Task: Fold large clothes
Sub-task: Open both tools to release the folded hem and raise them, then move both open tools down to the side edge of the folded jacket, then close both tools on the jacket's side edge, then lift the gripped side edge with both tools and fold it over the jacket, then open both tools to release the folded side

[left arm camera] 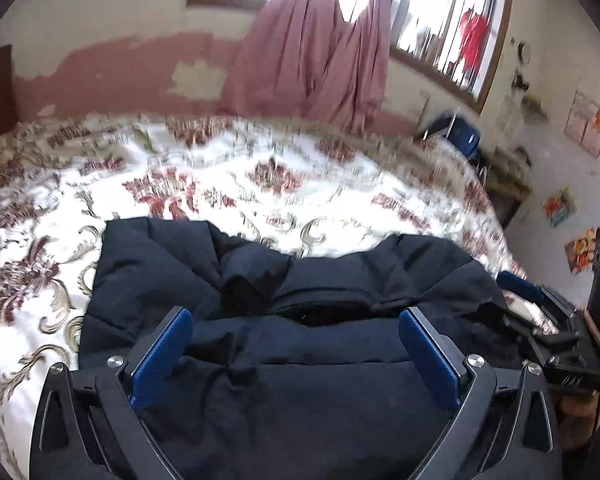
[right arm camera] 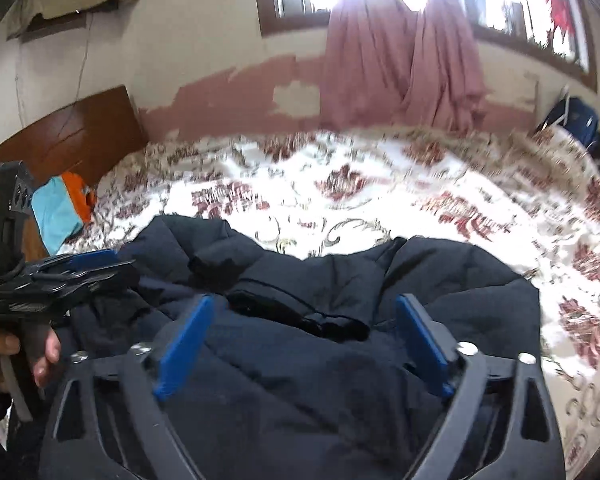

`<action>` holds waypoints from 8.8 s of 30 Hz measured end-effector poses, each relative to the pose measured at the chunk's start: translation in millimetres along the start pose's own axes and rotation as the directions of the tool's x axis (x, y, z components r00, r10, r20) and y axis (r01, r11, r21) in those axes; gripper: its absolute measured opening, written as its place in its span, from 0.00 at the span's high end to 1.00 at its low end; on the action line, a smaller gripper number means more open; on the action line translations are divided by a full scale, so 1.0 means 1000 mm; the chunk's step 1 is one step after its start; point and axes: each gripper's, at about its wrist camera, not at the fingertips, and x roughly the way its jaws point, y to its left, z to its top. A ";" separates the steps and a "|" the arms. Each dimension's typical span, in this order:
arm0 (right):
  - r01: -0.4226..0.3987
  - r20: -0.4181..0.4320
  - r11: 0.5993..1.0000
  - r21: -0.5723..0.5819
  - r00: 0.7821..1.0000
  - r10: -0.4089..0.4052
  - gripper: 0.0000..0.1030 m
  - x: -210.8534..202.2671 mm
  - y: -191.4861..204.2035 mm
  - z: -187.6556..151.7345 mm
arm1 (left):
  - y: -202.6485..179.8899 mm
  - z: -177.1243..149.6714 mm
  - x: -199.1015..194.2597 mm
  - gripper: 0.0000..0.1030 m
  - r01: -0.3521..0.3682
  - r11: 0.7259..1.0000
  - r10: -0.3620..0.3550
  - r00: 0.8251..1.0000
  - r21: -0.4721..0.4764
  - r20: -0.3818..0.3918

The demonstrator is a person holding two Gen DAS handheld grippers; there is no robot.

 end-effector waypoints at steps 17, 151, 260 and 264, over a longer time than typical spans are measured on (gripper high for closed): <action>0.043 0.176 0.999 0.016 0.983 -0.045 0.03 -0.140 0.031 -0.021 | -0.052 -0.050 -0.166 0.00 -0.203 0.977 0.176 0.938 0.063 0.299; 0.376 0.137 0.633 -0.677 0.909 -0.394 0.03 -0.275 0.176 -0.381 | -0.043 -0.373 -0.255 0.28 -0.511 0.644 0.480 0.849 0.569 0.220; 0.216 0.068 0.957 -0.194 0.976 -0.206 0.92 -0.051 -0.031 -0.048 | 0.000 -0.035 -0.065 0.90 -0.404 0.907 0.397 0.914 0.119 0.081; 0.212 0.063 0.958 -0.192 0.977 -0.204 0.84 -0.049 -0.030 -0.051 | 0.007 -0.038 -0.076 0.89 -0.358 0.931 0.351 0.931 0.066 0.102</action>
